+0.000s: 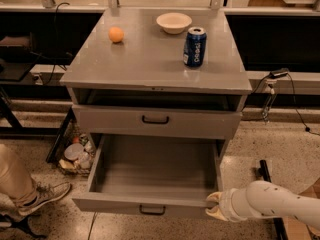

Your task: Open middle drawer

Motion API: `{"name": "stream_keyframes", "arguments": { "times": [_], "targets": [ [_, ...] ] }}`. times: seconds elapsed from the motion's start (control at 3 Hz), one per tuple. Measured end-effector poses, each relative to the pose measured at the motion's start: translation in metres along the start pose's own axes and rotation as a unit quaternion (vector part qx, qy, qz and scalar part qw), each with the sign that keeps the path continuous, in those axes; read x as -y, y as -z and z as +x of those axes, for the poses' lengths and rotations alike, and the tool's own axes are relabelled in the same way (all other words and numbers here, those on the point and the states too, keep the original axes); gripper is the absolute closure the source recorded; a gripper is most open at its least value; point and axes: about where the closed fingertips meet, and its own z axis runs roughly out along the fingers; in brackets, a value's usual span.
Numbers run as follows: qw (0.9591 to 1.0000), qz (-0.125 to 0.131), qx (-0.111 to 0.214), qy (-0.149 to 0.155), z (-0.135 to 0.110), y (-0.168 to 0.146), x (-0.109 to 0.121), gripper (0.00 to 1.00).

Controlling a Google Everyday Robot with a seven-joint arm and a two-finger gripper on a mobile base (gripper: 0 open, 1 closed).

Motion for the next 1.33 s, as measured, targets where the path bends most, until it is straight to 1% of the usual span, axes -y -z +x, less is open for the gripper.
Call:
{"name": "stream_keyframes", "arguments": {
  "times": [0.33,0.67,1.33],
  "targets": [
    [0.9994,-0.023,0.002,-0.026,0.0075,0.0024,-0.0272,1.00],
    [0.9994,-0.023,0.003,-0.026,0.0053,0.0062,-0.0267,0.81],
    [0.9994,-0.023,0.003,-0.026,0.0053,0.0060,-0.0269,0.34]
  ]
}}
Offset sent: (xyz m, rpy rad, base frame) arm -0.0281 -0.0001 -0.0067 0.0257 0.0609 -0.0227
